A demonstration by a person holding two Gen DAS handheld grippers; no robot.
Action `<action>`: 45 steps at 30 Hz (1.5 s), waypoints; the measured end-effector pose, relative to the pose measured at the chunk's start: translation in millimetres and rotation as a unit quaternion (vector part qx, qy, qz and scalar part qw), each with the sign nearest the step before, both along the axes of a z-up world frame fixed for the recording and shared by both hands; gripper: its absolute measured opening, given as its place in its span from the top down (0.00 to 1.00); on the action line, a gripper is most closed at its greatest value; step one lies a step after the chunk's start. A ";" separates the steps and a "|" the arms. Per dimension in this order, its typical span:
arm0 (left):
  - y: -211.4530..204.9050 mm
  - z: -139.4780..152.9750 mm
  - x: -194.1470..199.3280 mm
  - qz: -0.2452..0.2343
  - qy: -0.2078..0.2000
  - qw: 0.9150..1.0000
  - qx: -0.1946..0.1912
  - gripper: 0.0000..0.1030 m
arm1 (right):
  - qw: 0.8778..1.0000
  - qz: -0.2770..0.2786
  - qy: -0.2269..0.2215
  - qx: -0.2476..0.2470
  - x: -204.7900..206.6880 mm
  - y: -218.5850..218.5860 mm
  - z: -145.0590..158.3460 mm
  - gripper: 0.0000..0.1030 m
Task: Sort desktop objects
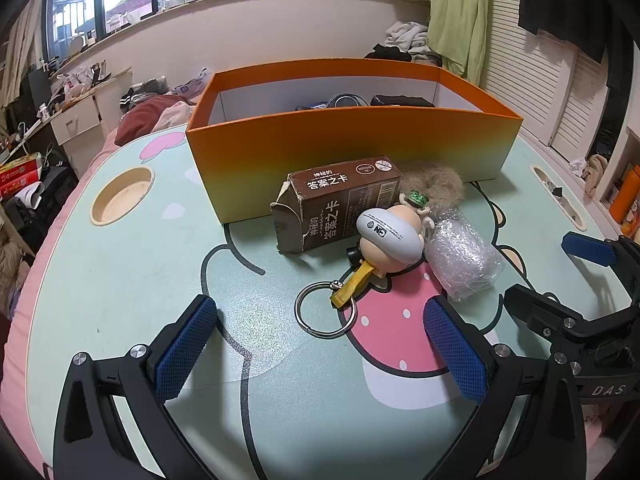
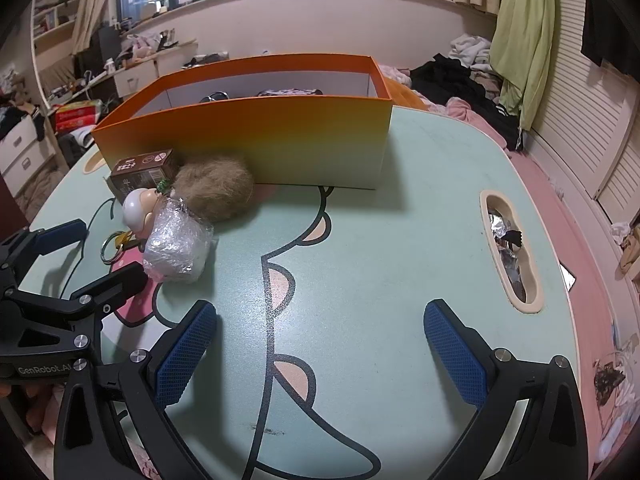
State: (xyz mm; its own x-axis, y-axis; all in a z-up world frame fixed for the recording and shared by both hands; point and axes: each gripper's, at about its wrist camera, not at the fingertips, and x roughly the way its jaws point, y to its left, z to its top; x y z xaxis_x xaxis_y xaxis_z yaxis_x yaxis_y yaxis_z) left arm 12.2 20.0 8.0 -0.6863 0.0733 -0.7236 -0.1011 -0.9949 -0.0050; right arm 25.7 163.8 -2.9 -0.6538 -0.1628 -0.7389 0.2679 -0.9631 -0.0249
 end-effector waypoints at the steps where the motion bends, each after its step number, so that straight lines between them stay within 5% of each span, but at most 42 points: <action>1: 0.0 0.0 0.1 0.000 0.000 1.000 0.000 0.00 | 1.000 0.001 0.000 0.000 -0.5 -0.9 -0.1 0.00; 45: 1.3 -0.6 1.5 0.000 0.000 1.000 0.000 0.00 | 1.000 0.013 0.003 0.001 -0.6 -5.8 -1.0 0.00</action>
